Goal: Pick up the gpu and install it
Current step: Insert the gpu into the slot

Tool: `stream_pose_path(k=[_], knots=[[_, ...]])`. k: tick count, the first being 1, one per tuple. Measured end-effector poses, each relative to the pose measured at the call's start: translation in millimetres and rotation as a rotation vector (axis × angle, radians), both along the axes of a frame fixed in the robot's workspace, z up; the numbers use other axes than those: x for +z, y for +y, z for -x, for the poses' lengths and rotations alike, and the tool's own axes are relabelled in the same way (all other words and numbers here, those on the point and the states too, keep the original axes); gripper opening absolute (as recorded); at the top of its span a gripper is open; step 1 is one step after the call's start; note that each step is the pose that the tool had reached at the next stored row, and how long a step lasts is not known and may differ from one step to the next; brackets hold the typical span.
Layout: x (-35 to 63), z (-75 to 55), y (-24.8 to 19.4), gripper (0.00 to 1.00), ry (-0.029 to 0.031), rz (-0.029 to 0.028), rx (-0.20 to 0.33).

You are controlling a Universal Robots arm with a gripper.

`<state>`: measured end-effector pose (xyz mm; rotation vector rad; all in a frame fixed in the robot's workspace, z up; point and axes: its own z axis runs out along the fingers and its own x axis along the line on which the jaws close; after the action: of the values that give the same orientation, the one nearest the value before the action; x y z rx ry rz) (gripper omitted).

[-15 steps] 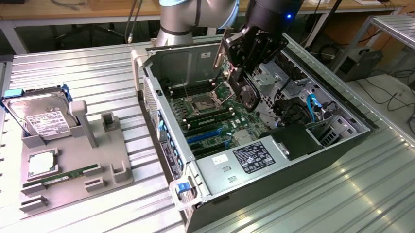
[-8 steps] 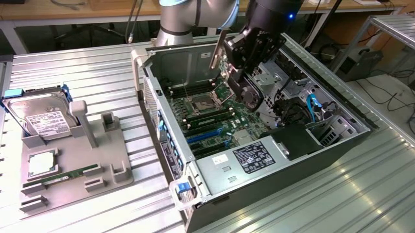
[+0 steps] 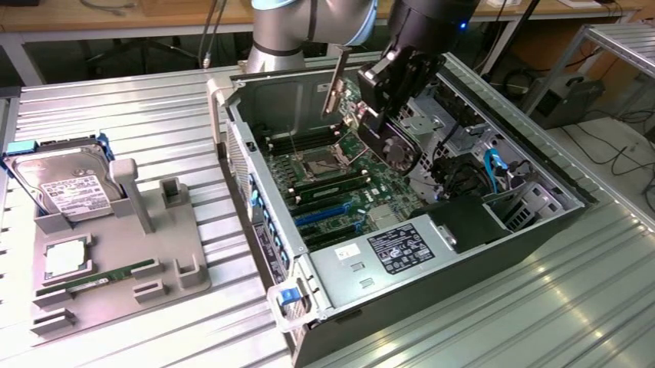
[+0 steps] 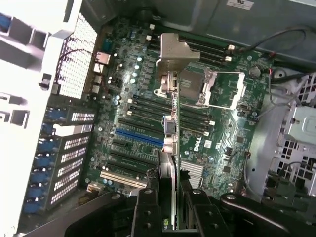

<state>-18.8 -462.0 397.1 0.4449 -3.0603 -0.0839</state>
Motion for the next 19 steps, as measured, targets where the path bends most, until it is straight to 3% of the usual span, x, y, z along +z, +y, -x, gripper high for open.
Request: stream_pose_path(k=[5, 11, 19], knots=[[-1.3, -0.1, 0.0, 0.26, -0.0033, 0.0001, 0.149], [-2.6, 0.0, 0.0, 0.26, -0.0095, 0.0003, 0.267], [-4.7, 0.0, 0.0, 0.26, -0.017, 0.0006, 0.466]])
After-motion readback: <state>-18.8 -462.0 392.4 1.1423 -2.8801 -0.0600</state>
